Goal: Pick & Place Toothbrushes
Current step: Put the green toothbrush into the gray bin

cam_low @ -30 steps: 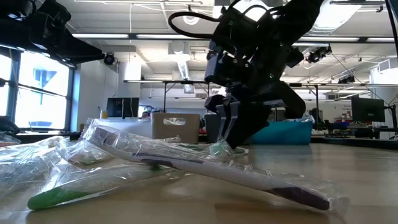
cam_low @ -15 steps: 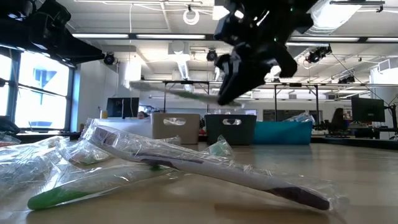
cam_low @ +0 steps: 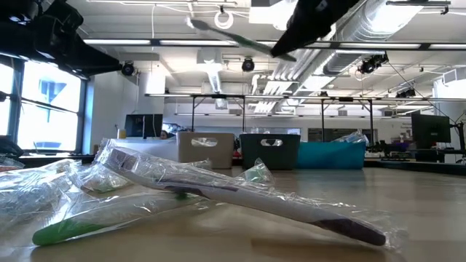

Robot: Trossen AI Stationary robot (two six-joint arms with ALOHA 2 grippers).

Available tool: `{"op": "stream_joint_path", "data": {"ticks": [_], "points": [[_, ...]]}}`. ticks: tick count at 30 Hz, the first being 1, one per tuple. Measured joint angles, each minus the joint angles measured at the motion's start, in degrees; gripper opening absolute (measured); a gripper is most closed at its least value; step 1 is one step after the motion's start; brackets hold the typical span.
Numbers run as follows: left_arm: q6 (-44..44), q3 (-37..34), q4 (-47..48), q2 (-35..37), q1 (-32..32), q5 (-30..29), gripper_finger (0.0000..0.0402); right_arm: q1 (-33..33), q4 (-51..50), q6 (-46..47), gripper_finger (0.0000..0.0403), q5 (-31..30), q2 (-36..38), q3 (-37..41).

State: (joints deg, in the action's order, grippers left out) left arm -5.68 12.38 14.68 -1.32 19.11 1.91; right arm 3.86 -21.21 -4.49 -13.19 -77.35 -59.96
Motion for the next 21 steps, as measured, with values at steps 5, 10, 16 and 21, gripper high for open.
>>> {"op": "stream_joint_path", "data": {"ticks": [5,10,16,21], "points": [[-0.02,0.00,0.33,0.00,-0.01,-0.02,0.0150,1.35,-7.92,4.33,0.0017,-4.70,4.36,0.02],[-0.02,0.00,0.50,0.00,0.00,-0.05,0.0150,4.02,-17.51,12.64,0.0017,-8.52,7.07,0.06],[-0.04,0.00,0.48,0.00,0.00,-0.04,0.0150,8.85,-26.32,22.72,0.0017,-13.97,7.97,0.07],[-0.04,-0.01,0.47,0.00,0.00,-0.04,0.0150,12.60,-29.04,28.25,0.0017,-18.05,7.98,0.66]]}}
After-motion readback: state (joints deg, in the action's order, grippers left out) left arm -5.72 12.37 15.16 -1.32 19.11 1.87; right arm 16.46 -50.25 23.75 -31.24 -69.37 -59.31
